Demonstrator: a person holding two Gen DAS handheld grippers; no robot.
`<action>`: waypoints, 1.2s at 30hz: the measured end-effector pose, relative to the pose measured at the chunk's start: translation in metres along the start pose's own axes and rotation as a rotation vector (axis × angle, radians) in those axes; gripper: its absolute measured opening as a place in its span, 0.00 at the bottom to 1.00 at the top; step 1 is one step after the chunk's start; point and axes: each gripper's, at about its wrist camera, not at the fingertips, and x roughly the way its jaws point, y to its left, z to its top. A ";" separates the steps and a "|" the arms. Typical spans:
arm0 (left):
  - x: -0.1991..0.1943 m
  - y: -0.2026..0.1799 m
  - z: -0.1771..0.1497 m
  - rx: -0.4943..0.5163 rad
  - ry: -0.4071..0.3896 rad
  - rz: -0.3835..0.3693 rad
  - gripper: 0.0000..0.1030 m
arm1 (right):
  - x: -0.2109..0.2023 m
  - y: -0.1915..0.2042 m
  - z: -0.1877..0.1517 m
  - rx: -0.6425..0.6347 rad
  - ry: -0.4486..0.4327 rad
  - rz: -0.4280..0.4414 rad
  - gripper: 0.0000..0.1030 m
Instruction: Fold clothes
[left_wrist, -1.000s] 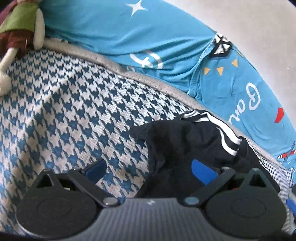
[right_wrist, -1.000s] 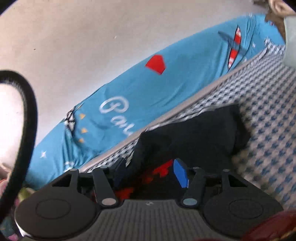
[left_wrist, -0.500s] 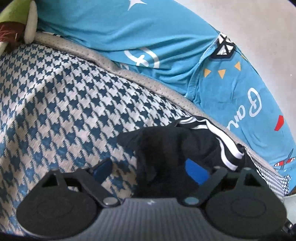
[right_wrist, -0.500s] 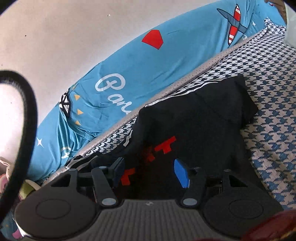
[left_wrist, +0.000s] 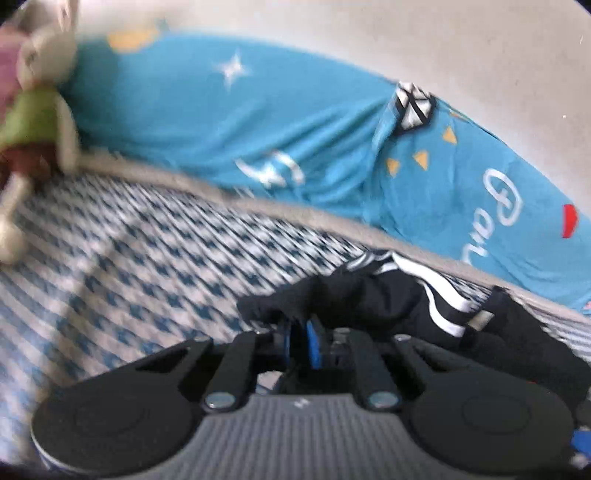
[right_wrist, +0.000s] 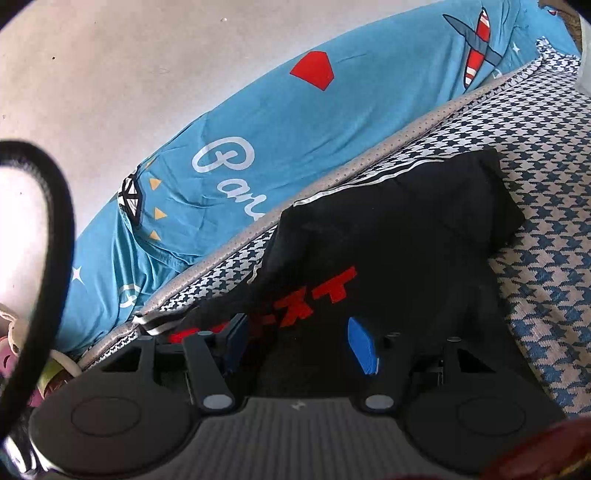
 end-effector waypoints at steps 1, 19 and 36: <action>-0.005 0.004 0.000 0.001 -0.014 0.036 0.09 | 0.000 0.000 0.000 0.000 0.002 0.000 0.58; -0.033 0.082 0.020 -0.191 0.043 0.113 0.49 | 0.011 0.008 -0.001 -0.026 0.074 -0.013 0.58; -0.017 0.008 0.043 0.140 -0.044 -0.276 0.78 | 0.015 0.018 -0.006 -0.056 0.111 -0.015 0.58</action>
